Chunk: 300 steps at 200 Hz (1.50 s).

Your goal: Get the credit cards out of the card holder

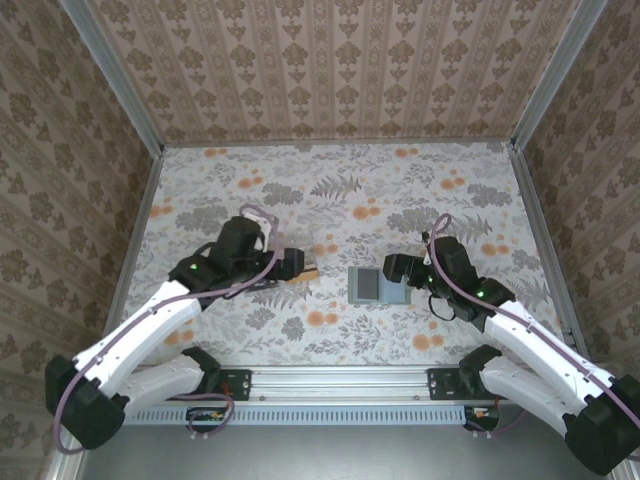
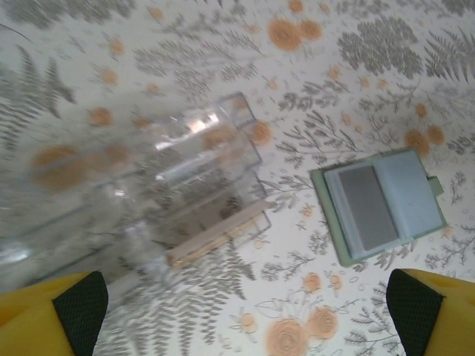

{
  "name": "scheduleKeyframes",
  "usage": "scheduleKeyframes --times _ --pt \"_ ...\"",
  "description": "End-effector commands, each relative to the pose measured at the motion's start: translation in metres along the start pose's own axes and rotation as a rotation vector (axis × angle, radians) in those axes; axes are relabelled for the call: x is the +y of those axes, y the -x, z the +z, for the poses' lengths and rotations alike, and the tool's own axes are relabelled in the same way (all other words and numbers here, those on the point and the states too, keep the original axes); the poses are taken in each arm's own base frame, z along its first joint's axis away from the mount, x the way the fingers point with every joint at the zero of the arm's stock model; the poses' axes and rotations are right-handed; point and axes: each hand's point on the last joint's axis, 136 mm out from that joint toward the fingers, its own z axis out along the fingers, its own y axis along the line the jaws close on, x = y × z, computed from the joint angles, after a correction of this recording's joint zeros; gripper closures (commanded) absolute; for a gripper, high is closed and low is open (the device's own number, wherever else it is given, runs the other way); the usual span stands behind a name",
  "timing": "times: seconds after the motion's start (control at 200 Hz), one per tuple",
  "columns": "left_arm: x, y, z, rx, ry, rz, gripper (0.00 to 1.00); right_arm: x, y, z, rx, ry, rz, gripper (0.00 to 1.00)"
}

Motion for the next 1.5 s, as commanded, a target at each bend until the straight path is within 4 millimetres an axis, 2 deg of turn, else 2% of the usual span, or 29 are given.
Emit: scheduleKeyframes --times 0.0,0.075,0.22,0.24,0.27,0.35,0.485,0.62,0.675,0.85,1.065,1.235,1.495 --pt "-0.038 0.005 0.017 -0.042 -0.077 -0.048 0.00 -0.010 -0.005 -0.002 0.023 -0.050 0.033 0.00" --pt "-0.061 0.000 0.032 -0.013 -0.103 -0.037 0.02 -0.012 -0.012 0.003 0.045 -0.049 0.036 0.04" --pt "-0.091 -0.016 0.061 0.061 -0.080 -0.032 0.08 -0.012 -0.023 0.015 0.092 -0.046 0.030 0.26" --pt "-0.094 -0.019 0.065 0.068 -0.080 -0.032 0.10 -0.012 -0.024 0.017 0.100 -0.046 0.029 0.31" --pt "-0.096 -0.023 0.072 0.082 -0.073 -0.040 0.11 -0.011 -0.026 0.020 0.108 -0.037 0.025 0.38" --pt "-0.104 -0.033 0.089 0.114 -0.087 -0.063 0.17 -0.011 -0.028 0.027 0.117 -0.037 0.026 0.48" --pt "-0.111 -0.043 0.108 0.146 -0.101 -0.094 0.19 -0.016 -0.032 0.037 0.132 -0.062 0.023 0.60" --pt "-0.117 -0.049 0.121 0.179 -0.111 -0.103 0.35 -0.023 -0.040 0.049 0.167 -0.098 0.017 0.69" --pt "-0.120 -0.052 0.126 0.193 -0.120 -0.106 0.42 -0.028 -0.044 0.054 0.182 -0.120 0.013 0.76" --pt "-0.124 -0.062 0.141 0.240 -0.131 -0.113 0.45 -0.038 -0.054 0.064 0.218 -0.167 0.017 0.77" --pt "-0.128 -0.071 0.154 0.283 -0.143 -0.119 0.47 -0.049 -0.064 0.066 0.243 -0.212 0.032 0.77" --pt "-0.129 -0.078 0.162 0.310 -0.146 -0.125 0.51 -0.051 -0.073 0.070 0.269 -0.214 0.054 0.78" --pt "-0.124 -0.083 0.167 0.327 -0.127 -0.134 0.52 -0.051 -0.079 0.072 0.288 -0.229 0.056 0.79"
